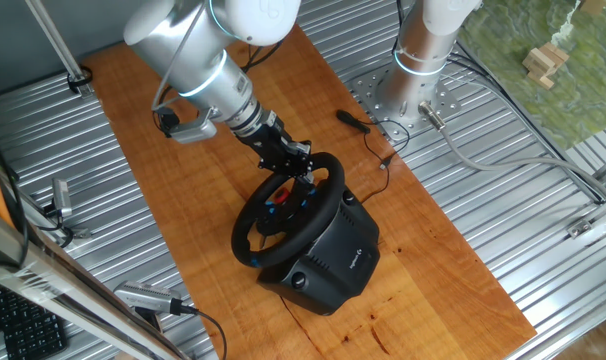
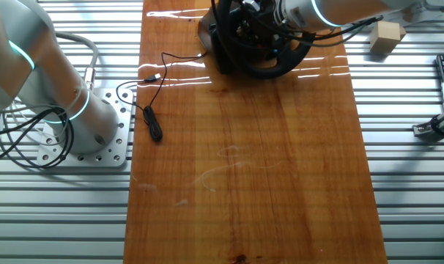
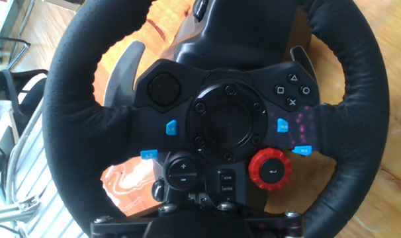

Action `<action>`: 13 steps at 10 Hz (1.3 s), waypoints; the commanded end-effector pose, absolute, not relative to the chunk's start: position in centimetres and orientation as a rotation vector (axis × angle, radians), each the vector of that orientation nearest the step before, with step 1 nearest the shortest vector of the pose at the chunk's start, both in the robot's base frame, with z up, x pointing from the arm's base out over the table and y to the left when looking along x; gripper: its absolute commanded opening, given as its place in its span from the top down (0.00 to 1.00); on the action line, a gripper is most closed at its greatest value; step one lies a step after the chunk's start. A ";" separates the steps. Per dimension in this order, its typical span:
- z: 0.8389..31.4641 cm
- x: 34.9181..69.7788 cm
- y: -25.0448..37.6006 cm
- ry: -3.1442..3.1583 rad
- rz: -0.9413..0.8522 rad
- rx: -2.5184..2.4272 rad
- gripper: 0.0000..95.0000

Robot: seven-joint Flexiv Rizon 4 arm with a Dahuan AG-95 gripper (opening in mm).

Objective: Rotate the steering wheel 90 degrees counterclockwise

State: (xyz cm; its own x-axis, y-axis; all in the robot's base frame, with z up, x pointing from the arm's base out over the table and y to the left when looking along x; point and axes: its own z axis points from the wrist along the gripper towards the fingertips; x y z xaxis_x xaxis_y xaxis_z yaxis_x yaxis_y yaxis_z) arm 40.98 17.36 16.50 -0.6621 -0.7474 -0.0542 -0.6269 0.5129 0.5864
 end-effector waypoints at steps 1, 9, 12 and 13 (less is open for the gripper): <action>16.4 41.1 17.4 -2.548 -0.857 1.182 1.00; 16.3 40.9 16.6 -2.552 -0.815 1.229 1.00; 16.0 40.8 16.3 -2.554 -0.802 1.242 1.00; 15.9 40.8 16.2 -2.554 -0.798 1.246 1.00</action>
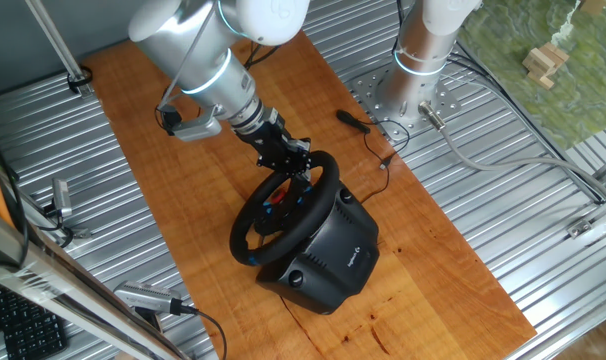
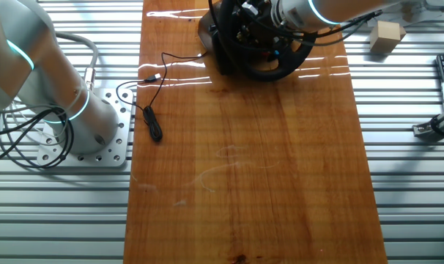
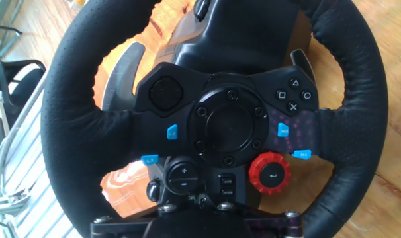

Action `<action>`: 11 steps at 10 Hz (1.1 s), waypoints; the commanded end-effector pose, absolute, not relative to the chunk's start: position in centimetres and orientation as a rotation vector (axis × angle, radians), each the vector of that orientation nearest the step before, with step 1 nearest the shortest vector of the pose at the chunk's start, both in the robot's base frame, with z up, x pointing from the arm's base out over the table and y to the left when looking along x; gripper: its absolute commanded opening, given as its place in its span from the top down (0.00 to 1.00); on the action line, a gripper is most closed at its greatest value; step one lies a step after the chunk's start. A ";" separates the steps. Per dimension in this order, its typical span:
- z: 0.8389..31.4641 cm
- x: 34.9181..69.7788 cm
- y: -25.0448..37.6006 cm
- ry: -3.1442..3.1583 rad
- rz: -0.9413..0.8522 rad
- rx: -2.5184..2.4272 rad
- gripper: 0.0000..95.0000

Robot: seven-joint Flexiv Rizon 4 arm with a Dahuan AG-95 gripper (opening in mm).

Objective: Rotate the steering wheel 90 degrees counterclockwise

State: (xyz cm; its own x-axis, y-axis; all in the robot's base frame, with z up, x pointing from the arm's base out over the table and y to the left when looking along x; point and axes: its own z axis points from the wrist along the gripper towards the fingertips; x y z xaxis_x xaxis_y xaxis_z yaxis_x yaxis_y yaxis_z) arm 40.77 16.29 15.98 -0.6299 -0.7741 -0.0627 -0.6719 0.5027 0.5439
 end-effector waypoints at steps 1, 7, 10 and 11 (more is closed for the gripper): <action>15.9 40.8 16.1 -2.554 -0.793 1.254 1.00; 15.7 40.8 15.9 -2.557 -0.784 1.268 1.00; 15.7 40.7 15.7 -2.565 -0.783 1.260 1.00; 15.8 40.7 15.6 -2.565 -0.783 1.259 1.00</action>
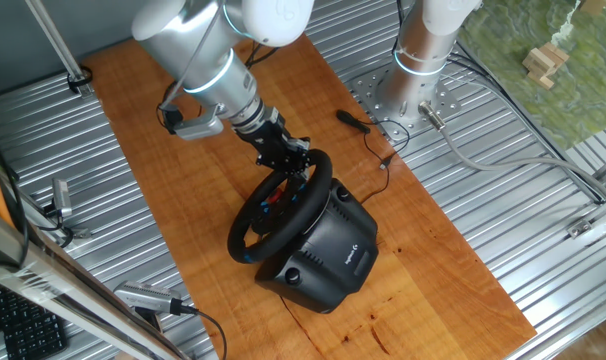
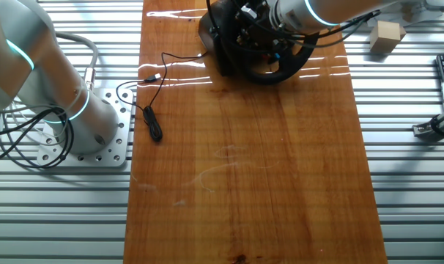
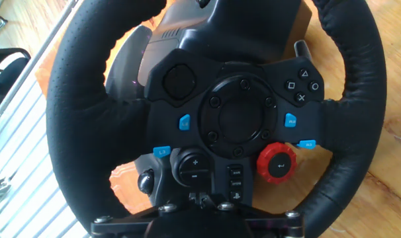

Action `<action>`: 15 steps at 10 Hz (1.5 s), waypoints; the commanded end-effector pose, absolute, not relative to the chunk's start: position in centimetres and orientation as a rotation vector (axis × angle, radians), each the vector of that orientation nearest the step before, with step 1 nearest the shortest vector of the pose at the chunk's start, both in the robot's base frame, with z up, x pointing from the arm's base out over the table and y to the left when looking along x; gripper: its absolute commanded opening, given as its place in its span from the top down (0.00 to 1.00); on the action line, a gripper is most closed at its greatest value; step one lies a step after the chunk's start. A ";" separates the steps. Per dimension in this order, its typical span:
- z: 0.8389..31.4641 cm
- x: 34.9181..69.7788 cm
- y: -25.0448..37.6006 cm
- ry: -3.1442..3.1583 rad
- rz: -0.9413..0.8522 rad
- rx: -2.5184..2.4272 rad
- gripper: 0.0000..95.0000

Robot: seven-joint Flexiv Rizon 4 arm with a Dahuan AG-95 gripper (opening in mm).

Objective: Rotate the steering wheel 90 degrees counterclockwise

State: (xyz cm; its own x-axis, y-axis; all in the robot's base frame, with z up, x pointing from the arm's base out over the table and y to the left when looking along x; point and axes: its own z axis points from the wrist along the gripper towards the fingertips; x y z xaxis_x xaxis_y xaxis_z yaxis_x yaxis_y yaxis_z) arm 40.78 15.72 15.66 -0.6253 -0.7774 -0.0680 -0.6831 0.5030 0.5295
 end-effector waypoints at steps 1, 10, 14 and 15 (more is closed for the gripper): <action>15.8 40.6 15.5 -2.568 -0.786 1.254 1.00; 15.5 40.3 15.0 -2.581 -0.791 1.273 1.00; 14.9 40.4 15.0 -2.582 -0.795 1.282 1.00; 14.8 40.5 15.0 -2.583 -0.796 1.286 1.00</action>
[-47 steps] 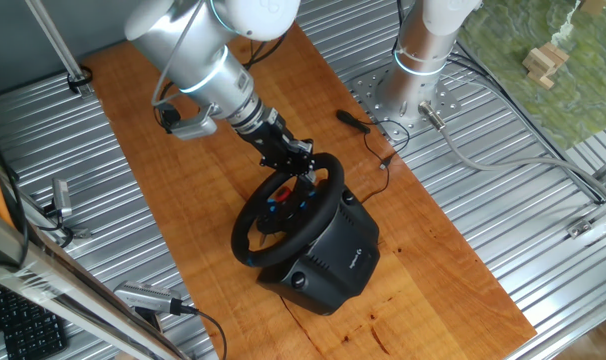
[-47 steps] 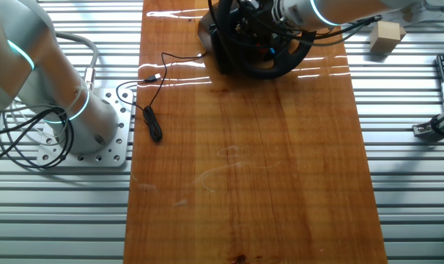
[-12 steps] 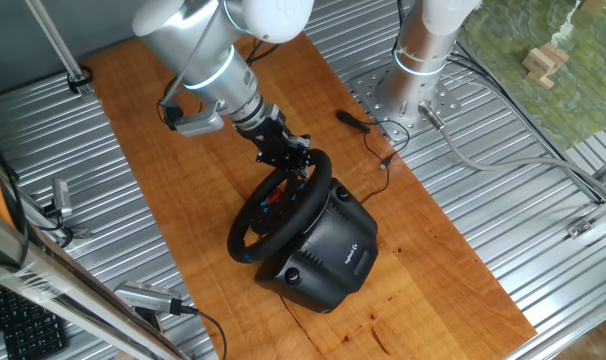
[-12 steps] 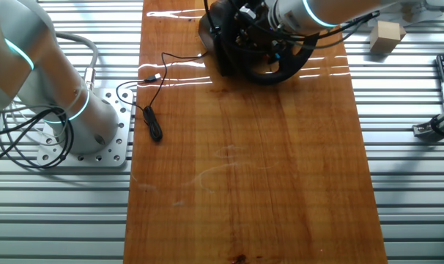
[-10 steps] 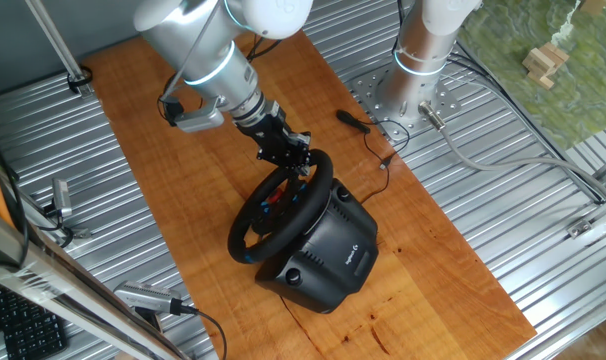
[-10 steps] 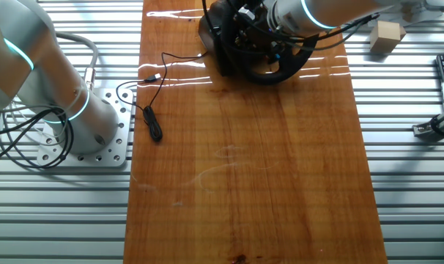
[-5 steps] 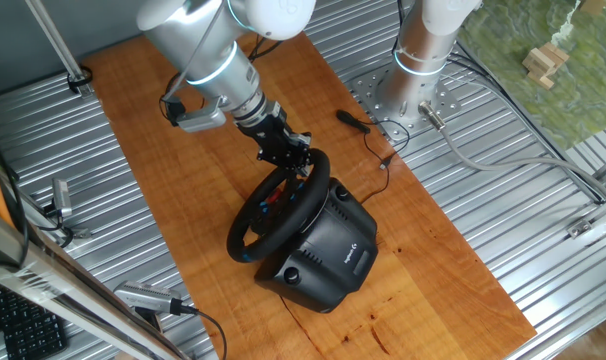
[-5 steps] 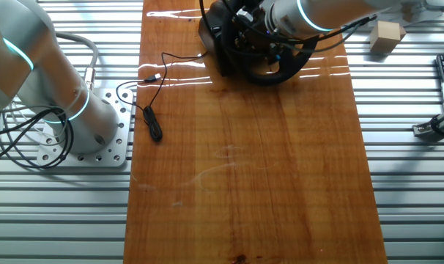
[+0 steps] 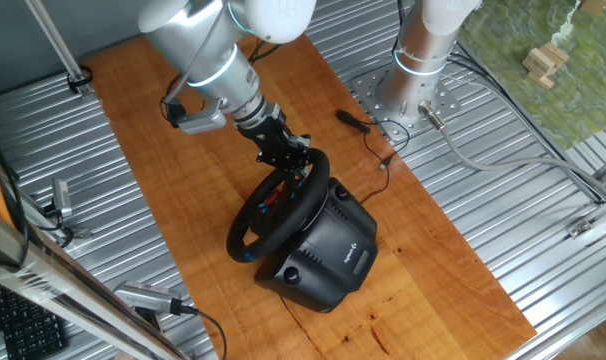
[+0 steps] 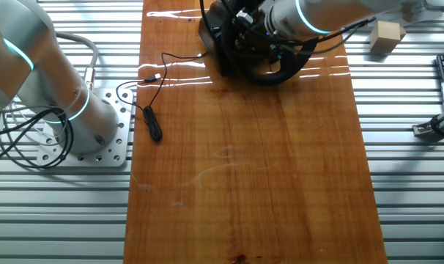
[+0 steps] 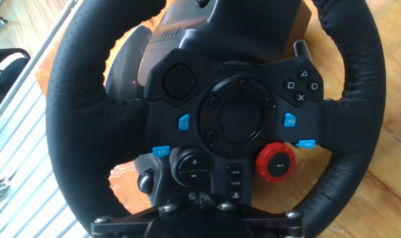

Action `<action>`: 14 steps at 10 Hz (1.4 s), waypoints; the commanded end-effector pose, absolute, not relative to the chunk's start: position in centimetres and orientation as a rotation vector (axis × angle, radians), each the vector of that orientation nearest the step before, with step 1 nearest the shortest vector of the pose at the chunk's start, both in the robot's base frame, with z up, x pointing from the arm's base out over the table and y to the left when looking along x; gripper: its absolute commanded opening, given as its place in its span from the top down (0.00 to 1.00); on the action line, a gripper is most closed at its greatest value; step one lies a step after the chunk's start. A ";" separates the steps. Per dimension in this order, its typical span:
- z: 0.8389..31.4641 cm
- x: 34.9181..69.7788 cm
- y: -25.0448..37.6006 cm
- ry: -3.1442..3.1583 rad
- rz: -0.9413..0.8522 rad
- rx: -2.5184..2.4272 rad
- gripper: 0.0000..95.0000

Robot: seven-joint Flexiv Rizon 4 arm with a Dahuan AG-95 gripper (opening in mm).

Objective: Rotate the steering wheel 90 degrees counterclockwise

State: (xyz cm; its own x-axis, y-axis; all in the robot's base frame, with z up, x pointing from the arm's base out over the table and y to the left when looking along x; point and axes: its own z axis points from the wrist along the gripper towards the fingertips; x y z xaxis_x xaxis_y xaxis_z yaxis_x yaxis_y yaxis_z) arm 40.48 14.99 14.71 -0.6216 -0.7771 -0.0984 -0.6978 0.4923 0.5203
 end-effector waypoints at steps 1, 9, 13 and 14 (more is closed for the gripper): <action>14.6 40.5 15.0 -2.581 -0.798 1.296 1.00; 14.3 40.9 14.4 -2.565 -0.808 1.349 1.00; 14.2 41.3 14.2 -2.549 -0.799 1.406 1.00; 14.2 41.3 14.2 -2.549 -0.797 1.412 1.00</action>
